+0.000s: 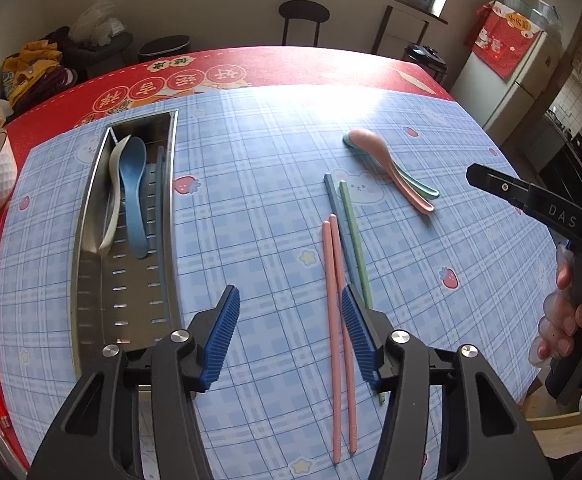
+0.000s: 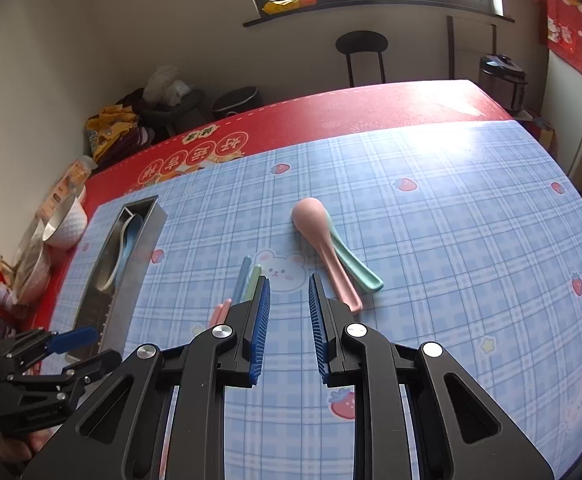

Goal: Organize utensils
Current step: 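Grasp a pink chopstick with the left gripper while the right moves to the pink spoon, then grasp the pink spoon with the right gripper while the left holds the pink chopstick, then lower the pink chopstick into the steel tray and open the left gripper, then lower the pink spoon into the steel tray and open the right gripper, then move the left gripper to the other pink chopstick, close and lift it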

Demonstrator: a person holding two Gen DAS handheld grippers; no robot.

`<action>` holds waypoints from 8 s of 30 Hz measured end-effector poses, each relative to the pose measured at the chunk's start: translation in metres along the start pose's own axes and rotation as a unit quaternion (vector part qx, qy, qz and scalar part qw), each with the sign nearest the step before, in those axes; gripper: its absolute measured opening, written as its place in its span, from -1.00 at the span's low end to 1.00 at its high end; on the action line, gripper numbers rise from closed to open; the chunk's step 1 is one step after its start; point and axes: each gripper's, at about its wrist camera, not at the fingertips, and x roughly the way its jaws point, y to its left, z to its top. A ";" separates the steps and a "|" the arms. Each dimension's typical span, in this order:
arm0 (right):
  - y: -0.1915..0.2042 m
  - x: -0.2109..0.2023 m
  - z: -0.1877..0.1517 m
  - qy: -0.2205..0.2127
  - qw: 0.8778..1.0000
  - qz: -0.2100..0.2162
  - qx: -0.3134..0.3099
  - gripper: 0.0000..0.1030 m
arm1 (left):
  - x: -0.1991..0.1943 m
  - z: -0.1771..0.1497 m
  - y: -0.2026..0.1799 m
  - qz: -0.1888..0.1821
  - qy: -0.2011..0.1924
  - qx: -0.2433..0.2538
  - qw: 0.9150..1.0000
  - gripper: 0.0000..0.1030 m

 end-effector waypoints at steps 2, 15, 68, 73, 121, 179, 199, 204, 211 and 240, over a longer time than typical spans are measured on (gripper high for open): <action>-0.004 -0.001 -0.001 -0.002 1.000 -0.007 0.003 -0.59 | 0.004 -0.004 -0.004 -0.023 0.007 0.001 1.000 -0.16; -0.013 0.008 0.004 0.008 1.000 0.000 -0.021 -0.59 | 0.036 -0.013 -0.019 -0.050 0.036 -0.008 0.998 -0.79; -0.016 0.118 0.021 0.077 0.995 -0.021 -0.063 -0.59 | 0.010 0.015 0.007 -0.074 -0.049 -0.045 0.995 -0.88; -0.011 0.128 0.027 0.078 0.994 -0.043 -0.069 -0.59 | 0.006 0.017 0.022 -0.068 -0.054 -0.064 0.994 -0.88; 0.052 0.087 0.018 0.078 0.995 0.068 -0.014 -0.88 | -0.016 0.033 0.123 -0.035 -0.031 -0.162 0.986 -0.88; 0.224 0.139 0.034 0.121 0.981 0.118 -0.090 -0.89 | -0.048 0.010 0.170 0.045 -0.066 -0.093 0.992 0.88; 0.255 0.211 0.035 0.182 0.976 0.039 -0.114 -0.88 | -0.062 -0.012 0.213 0.074 -0.088 -0.158 0.981 0.88; 0.258 0.214 0.036 0.177 0.977 0.036 -0.115 -0.87 | -0.062 -0.013 0.213 0.082 -0.087 -0.164 0.979 0.88; 0.249 0.192 0.051 0.149 0.981 0.084 -0.091 -0.85 | -0.066 -0.009 0.212 0.090 -0.088 -0.167 0.978 0.88; 0.040 0.037 0.017 0.046 0.999 0.004 -0.023 -0.85 | -0.048 0.028 0.057 0.060 -0.081 -0.067 0.993 0.23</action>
